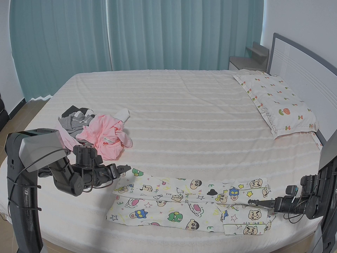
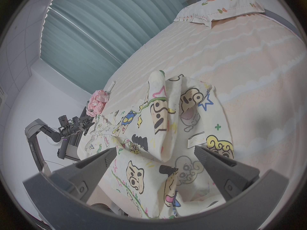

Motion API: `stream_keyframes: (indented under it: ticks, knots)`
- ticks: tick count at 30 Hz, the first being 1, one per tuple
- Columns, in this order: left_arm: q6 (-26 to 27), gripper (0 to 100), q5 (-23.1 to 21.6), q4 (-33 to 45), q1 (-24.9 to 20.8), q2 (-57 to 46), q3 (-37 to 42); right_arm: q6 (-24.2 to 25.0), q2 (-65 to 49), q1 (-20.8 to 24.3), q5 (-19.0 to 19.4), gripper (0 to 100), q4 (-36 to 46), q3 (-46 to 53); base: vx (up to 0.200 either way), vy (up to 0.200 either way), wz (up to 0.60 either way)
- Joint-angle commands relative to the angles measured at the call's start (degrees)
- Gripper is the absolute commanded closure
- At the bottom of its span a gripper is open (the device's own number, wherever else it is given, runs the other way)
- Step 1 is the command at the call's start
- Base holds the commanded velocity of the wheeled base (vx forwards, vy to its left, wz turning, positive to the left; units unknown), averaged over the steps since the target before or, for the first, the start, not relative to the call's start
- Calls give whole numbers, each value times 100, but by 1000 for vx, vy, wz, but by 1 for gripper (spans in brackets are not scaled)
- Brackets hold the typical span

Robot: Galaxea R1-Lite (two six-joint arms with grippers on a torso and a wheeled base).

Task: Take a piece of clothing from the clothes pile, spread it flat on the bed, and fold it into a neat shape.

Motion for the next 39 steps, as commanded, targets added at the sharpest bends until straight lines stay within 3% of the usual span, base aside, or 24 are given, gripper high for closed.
stream_keyframes:
  ticks: [1, 6, 27, 28, 39]
  knots:
    - [-5, 0, -311, 0, -23, -140, 206, -10, 19, 3, 0, 0, -1, -1, 0, 0, 0]
    - [65, 0, -522, 0, -59, -25, 162, -10, 46, 3, 0, 0, -1, -1, 0, 0, 0]
    - [338, 0, -530, -53, -120, 203, 198, -19, 55, 3, 0, 0, -1, -1, 0, 0, 0]
    - [338, 100, -530, -53, -120, 203, 198, -19, 55, 3, 0, 0, -1, -1, 0, 0, 0]
    - [347, 100, -486, -88, -41, 186, 259, -19, 72, 3, 0, 0, -10, -1, 0, 0, 0]
